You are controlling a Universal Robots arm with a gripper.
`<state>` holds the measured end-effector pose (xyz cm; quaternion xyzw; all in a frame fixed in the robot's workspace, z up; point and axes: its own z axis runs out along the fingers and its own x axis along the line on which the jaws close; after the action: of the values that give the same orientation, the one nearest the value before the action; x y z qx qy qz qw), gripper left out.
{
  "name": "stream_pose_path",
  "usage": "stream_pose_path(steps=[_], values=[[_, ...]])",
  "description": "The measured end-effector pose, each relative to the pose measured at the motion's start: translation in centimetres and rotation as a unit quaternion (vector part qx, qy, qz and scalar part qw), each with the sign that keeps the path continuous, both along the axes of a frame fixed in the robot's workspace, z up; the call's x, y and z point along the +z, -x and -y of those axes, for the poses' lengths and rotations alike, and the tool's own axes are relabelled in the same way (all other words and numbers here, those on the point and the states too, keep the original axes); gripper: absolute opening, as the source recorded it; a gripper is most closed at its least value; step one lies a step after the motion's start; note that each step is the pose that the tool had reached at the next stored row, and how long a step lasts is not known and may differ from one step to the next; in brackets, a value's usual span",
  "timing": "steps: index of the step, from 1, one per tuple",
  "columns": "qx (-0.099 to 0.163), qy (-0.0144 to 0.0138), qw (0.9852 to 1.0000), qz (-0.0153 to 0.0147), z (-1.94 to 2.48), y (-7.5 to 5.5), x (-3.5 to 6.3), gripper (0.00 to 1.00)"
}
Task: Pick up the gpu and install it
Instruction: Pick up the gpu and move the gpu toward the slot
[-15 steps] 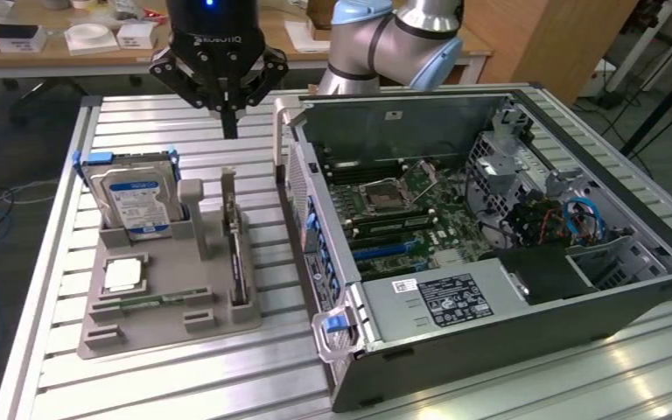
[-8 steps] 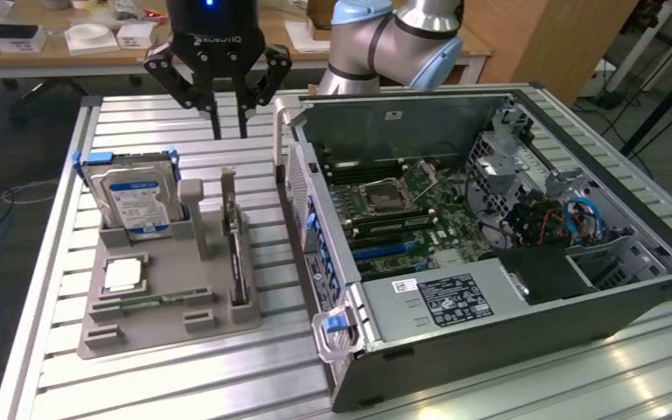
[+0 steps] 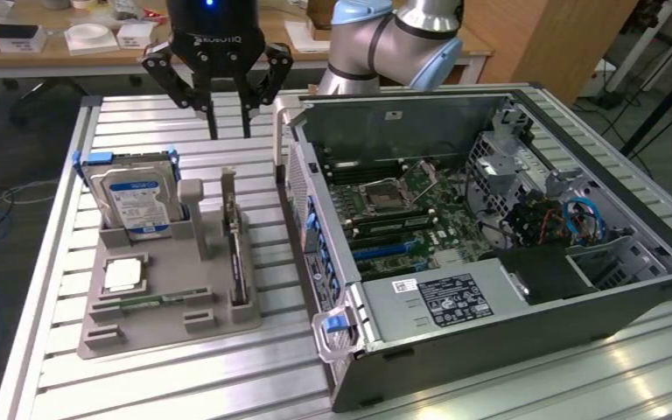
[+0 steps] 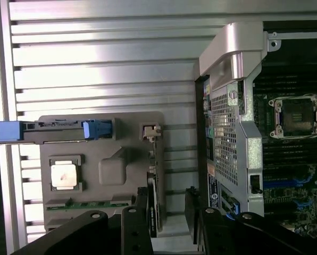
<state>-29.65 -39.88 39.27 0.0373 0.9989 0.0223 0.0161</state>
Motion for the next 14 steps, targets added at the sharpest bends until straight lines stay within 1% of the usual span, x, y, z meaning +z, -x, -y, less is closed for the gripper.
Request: stream_pose_path(steps=[7,14], values=[[0.000,0.0000,1.0000,0.0001,0.06,0.0,-0.99,0.41],[0.000,-0.0001,1.0000,0.0001,0.58,0.3,-1.91,0.41]])
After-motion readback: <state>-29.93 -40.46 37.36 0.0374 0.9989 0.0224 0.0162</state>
